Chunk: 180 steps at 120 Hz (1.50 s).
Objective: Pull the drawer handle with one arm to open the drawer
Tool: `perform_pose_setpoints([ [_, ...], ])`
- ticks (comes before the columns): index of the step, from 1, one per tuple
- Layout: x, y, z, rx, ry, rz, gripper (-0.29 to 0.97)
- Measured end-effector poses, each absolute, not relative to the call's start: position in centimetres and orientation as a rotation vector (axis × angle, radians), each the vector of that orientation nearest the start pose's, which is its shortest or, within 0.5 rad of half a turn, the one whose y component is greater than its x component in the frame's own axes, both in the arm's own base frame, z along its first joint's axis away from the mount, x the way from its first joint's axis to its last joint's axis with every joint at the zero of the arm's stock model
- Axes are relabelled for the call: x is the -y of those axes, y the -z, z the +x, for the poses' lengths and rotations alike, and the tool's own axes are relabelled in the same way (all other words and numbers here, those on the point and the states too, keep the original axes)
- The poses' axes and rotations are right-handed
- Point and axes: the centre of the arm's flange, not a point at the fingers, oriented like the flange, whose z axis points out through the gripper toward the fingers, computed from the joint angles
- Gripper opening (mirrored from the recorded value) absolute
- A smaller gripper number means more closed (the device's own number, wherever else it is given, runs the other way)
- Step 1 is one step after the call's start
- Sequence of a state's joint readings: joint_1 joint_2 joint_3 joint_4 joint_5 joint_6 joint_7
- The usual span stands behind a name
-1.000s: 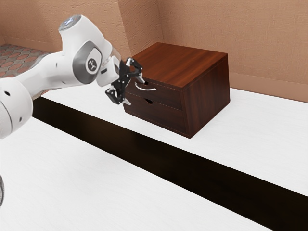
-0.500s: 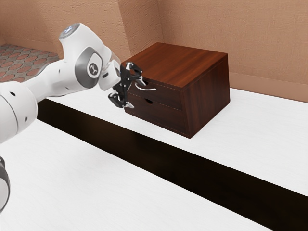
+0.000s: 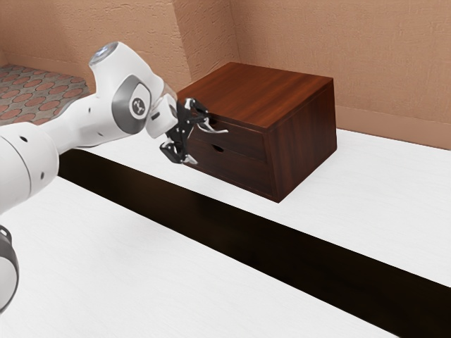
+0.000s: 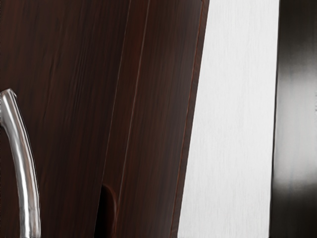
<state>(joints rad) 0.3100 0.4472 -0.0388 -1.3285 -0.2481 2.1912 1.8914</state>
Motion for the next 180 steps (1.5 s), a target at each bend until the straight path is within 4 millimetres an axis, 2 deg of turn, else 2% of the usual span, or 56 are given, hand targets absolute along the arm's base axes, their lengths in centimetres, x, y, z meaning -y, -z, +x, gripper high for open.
perform_pose_setpoints([
  [21,-19.6,-52.4,70.0,-1.934,0.589,-2.069,0.63],
  [30,-19.6,-51.9,69.7,-1.939,0.582,-2.080,0.74],
  [48,-19.7,-52.3,69.4,-1.936,0.583,-2.082,0.61],
  [63,-19.8,-52.4,68.9,-1.938,0.571,-2.085,0.60],
  [74,-20.0,-53.0,68.2,-1.930,0.568,-2.085,0.44],
  [84,-20.1,-53.1,68.0,-1.928,0.568,-2.087,0.42],
  [91,-20.1,-53.4,67.8,-1.925,0.570,-2.087,0.35],
  [101,-20.2,-53.6,67.7,-1.921,0.575,-2.088,0.40],
  [107,-20.2,-53.3,67.6,-1.923,0.573,-2.094,0.52],
  [111,-20.2,-53.2,67.6,-1.924,0.572,-2.096,0.55],
  [131,-20.1,-53.3,67.6,-1.923,0.580,-2.100,0.55],
  [145,-18.8,-53.5,67.9,-1.943,0.602,-2.086,0.61],
  [159,-18.4,-52.9,67.9,-1.954,0.602,-2.093,0.68],
  [166,-18.4,-52.6,67.8,-1.957,0.599,-2.098,0.68],
  [173,-18.3,-53.1,67.6,-1.954,0.602,-2.093,0.64],
  [180,-18.1,-53.6,67.4,-1.954,0.607,-2.085,0.65],
])
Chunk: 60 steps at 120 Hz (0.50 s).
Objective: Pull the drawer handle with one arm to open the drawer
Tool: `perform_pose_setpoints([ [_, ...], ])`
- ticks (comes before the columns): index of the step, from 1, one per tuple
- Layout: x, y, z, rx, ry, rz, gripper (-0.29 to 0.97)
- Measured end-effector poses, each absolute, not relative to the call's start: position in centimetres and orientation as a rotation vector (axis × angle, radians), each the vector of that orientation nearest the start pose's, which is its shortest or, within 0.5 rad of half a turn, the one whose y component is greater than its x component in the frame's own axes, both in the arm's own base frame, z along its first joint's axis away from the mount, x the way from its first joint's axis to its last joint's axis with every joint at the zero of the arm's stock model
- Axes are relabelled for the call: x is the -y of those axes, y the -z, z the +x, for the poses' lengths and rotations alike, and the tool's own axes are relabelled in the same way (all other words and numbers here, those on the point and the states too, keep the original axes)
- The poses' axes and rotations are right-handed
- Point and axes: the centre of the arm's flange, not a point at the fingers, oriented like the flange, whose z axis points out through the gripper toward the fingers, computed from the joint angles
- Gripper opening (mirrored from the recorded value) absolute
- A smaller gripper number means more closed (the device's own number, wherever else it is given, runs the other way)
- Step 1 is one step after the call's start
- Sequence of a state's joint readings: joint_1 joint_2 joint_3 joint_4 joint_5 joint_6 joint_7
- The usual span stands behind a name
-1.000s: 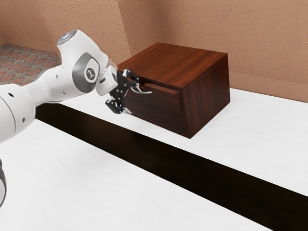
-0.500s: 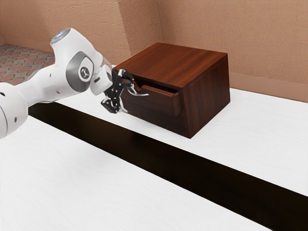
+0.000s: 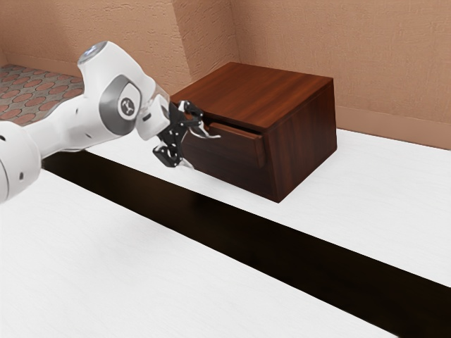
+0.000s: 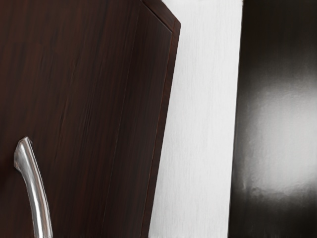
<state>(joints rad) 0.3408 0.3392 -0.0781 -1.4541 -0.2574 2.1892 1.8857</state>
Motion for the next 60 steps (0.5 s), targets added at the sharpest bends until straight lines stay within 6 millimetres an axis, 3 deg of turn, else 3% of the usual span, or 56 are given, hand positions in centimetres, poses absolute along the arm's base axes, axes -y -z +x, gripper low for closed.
perform_pose_setpoints([
  [26,-17.6,-52.5,66.9,-1.966,0.603,-2.106,0.70],
  [38,-17.6,-52.7,66.8,-1.961,0.607,-2.106,0.63],
  [60,-17.6,-52.6,65.9,-1.960,0.599,-2.117,0.61],
])
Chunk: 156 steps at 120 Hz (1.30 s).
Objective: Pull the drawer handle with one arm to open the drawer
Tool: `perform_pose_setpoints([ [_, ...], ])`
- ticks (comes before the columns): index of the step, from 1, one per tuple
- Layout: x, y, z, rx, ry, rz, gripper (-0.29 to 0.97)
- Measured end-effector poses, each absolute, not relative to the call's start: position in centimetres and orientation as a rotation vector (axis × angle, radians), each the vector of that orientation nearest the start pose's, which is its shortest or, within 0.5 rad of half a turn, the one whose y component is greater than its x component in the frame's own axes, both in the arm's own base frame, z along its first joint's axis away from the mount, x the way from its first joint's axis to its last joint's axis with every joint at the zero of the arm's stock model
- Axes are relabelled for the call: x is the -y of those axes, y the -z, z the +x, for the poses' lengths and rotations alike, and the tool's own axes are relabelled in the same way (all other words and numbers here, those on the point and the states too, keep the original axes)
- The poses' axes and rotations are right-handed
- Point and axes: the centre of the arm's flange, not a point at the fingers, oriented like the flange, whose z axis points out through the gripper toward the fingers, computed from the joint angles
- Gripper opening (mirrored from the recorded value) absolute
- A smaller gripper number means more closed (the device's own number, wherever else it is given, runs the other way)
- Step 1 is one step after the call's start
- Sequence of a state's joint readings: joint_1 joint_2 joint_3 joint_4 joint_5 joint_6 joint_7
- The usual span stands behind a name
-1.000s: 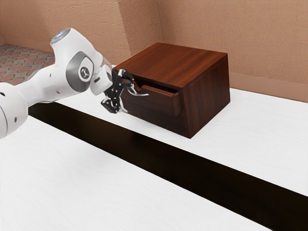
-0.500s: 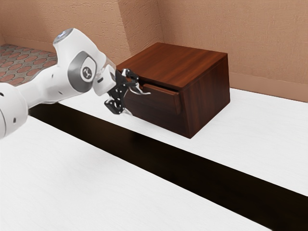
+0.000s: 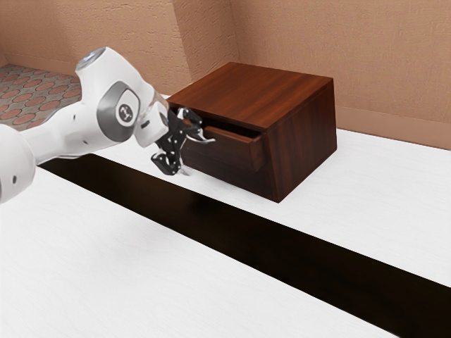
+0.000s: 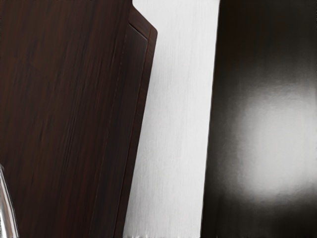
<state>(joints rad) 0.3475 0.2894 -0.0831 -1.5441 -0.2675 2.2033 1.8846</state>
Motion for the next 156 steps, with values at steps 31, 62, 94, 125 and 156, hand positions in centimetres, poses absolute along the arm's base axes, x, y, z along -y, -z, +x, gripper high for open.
perform_pose_setpoints([
  [31,-17.8,-53.3,64.4,-1.947,0.595,-2.126,0.48],
  [62,-17.8,-53.4,63.0,-1.940,0.585,-2.142,0.55],
  [94,-18.2,-53.4,61.7,-1.925,0.574,-2.160,0.62],
  [125,-18.4,-53.7,60.0,-1.902,0.575,-2.177,0.67],
  [156,-18.1,-53.1,58.9,-1.900,0.570,-2.191,0.69],
])
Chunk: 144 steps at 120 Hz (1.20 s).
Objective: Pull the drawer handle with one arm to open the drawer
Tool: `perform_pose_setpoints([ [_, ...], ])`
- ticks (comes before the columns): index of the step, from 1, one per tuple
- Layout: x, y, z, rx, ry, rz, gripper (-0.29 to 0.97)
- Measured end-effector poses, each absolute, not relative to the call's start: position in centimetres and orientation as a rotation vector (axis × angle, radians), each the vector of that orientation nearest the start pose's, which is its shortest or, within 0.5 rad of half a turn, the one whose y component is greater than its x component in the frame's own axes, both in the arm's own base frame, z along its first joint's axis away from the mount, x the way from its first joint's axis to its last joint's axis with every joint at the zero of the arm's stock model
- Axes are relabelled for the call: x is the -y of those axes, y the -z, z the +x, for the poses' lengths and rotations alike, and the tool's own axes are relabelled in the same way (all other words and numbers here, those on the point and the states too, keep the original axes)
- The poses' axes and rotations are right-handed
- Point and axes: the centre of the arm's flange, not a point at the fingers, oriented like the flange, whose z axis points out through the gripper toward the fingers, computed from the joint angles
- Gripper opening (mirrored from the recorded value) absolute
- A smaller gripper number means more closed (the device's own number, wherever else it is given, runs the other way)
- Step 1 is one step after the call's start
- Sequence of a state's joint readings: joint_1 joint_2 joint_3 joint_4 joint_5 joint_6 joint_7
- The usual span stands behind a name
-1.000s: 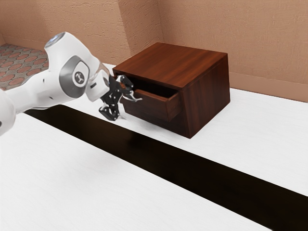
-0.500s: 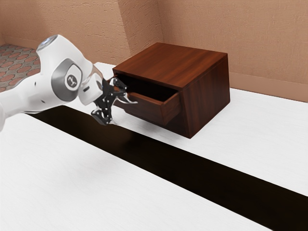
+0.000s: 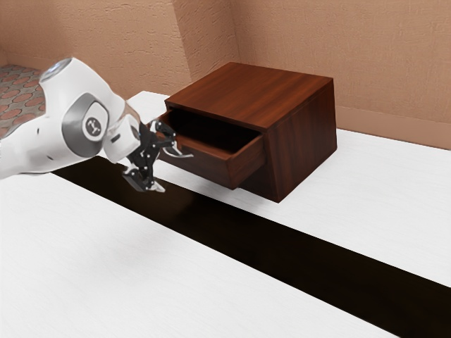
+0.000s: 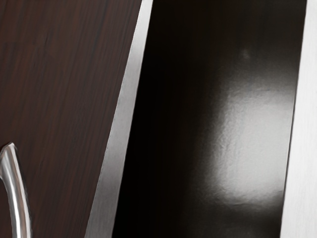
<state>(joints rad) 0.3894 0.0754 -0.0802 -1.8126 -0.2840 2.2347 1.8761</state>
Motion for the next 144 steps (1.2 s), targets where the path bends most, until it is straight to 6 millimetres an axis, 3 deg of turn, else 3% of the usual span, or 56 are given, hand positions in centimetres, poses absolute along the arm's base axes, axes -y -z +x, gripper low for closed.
perform_pose_setpoints([
  [41,-17.9,-53.1,57.4,-1.890,0.564,-2.199,0.67],
  [90,-17.3,-54.1,53.9,-1.860,0.556,-2.205,0.61],
  [118,-16.7,-53.6,52.5,-1.858,0.549,-2.214,0.69],
  [133,-16.7,-53.9,51.6,-1.843,0.555,-2.215,0.59],
  [144,-16.6,-53.7,50.9,-1.834,0.556,-2.221,0.63],
])
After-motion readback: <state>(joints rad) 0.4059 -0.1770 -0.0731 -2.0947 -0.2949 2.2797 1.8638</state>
